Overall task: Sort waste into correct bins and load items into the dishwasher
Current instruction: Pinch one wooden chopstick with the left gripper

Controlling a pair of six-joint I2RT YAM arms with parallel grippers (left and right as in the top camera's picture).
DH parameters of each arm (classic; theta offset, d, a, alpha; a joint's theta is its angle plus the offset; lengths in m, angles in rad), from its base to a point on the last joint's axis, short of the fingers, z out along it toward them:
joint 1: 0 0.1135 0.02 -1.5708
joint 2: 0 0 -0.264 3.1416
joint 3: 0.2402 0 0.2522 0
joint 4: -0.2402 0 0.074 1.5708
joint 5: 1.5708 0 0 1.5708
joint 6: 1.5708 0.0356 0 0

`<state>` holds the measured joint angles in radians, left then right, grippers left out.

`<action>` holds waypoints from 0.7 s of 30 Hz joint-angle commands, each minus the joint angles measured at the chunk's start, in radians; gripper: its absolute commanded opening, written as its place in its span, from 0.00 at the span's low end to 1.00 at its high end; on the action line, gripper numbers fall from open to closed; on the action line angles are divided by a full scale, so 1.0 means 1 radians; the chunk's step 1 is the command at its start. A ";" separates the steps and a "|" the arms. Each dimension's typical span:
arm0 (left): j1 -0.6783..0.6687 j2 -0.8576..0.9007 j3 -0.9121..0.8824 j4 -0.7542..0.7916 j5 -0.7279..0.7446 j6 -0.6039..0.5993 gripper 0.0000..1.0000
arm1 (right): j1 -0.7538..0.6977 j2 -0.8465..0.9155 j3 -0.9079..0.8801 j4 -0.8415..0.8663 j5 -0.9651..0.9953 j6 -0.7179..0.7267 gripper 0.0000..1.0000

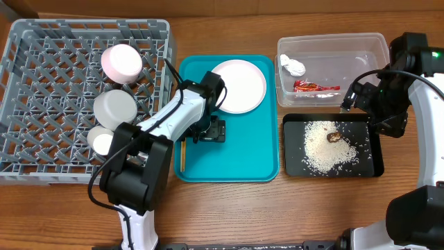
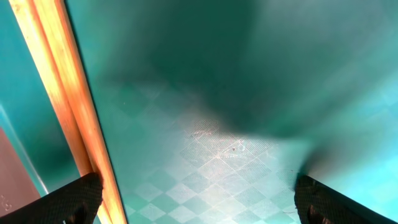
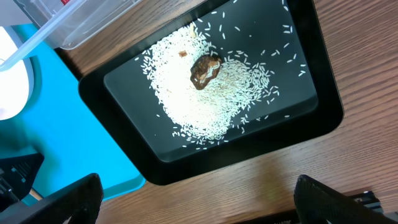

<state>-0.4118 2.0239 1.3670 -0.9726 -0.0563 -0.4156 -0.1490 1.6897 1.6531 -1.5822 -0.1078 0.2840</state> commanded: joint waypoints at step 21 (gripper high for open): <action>-0.004 0.049 -0.076 0.039 0.005 -0.082 0.89 | -0.003 -0.029 0.022 0.002 -0.005 -0.003 1.00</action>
<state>-0.4118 2.0121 1.3476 -0.9493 -0.0647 -0.4725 -0.1490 1.6897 1.6531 -1.5833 -0.1078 0.2836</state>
